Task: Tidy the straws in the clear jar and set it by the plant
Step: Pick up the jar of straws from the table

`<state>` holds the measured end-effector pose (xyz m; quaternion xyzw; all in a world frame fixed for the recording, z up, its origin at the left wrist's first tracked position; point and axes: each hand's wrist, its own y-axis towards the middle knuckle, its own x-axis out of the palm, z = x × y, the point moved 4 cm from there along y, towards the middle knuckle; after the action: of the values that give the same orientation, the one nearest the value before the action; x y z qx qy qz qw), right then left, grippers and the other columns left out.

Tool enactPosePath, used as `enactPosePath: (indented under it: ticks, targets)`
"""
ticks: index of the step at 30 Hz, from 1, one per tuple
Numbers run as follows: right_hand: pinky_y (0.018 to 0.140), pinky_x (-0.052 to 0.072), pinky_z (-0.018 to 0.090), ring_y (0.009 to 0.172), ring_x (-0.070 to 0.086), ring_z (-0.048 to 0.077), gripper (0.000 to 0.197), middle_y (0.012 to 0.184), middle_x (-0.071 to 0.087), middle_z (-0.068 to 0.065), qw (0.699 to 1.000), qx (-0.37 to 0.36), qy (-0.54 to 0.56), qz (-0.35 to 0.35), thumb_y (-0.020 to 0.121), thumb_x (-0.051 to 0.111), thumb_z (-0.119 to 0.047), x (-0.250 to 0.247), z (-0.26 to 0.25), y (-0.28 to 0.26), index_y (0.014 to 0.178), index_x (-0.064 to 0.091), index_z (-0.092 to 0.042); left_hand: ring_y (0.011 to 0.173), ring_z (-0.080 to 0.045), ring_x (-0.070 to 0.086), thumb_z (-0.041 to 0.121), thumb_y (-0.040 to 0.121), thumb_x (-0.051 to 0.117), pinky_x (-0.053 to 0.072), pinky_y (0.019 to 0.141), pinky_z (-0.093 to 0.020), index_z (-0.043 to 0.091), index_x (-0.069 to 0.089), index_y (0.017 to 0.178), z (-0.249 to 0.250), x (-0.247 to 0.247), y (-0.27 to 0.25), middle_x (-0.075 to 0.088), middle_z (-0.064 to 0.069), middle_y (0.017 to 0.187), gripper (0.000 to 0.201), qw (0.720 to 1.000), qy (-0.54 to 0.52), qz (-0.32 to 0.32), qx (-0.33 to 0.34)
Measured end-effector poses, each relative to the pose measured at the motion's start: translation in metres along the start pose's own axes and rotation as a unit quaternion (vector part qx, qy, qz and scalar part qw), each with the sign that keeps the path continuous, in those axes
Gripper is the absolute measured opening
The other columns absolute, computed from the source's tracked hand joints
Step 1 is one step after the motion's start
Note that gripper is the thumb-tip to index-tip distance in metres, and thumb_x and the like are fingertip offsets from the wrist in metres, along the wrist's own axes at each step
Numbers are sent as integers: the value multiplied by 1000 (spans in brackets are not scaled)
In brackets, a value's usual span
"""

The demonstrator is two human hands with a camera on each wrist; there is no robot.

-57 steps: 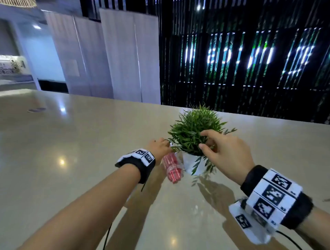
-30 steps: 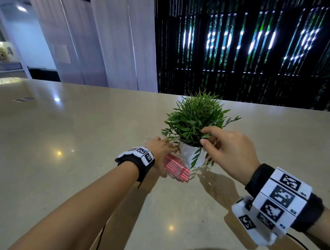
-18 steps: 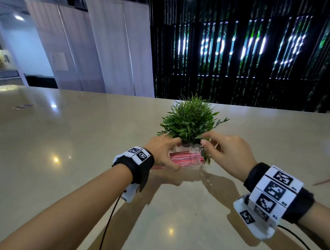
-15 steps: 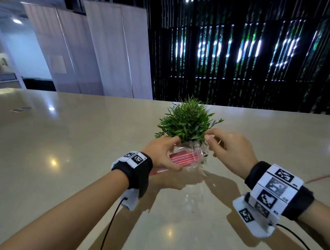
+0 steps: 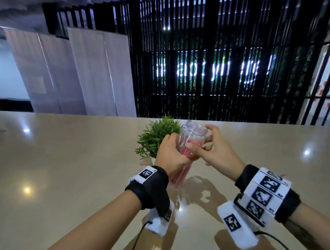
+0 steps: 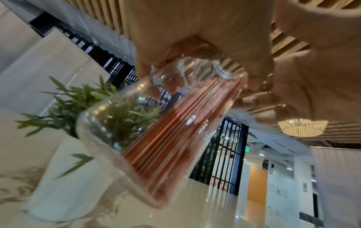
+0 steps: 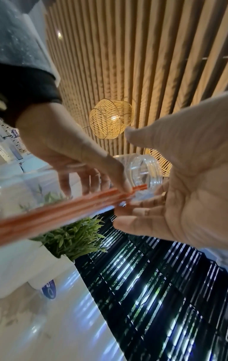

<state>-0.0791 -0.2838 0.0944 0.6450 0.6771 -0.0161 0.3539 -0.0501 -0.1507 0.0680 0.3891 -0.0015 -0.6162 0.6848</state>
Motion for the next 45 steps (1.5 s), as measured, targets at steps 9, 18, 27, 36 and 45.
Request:
enactPosePath:
  ticks: [9,18,27,36,45]
  targets:
    - [91,50,45,100,59,26,85,114,58,11,997,46,37,59,61,67,-54,-43,14,4,130,26,-29,85,-11,48,65,43,60,47,77,-31,20,44,100,40,50,-7,46,6,92,75,995,-88,-35,-32]
    - [82,55,38,89,65,21,63,104,63,11,989,70,78,101,68,71,-36,-80,37,-6,117,35,-21,81,18,56,19,63,80,43,63,0,28,18,139,67,91,-4,50,18,101,98,976,-193,-96,-34]
    - [87,52,44,99,59,24,72,108,57,7,993,94,22,69,76,60,-54,-97,64,-3,131,24,-25,83,-4,59,22,60,81,51,67,-25,26,38,119,56,123,10,57,6,101,73,976,-205,-59,-42]
    - [102,34,38,122,44,30,36,133,48,16,938,218,-268,-41,90,50,-29,-186,176,-4,116,55,-6,93,-20,61,14,63,79,51,73,-33,24,41,119,32,142,19,59,-5,110,68,967,-231,-91,-63]
    - [96,43,38,113,54,31,36,124,59,14,836,299,-401,-225,81,62,-9,-186,267,-12,117,59,-9,87,-16,60,33,43,74,45,67,-24,25,43,119,26,168,20,60,-1,101,83,941,-248,-215,-84]
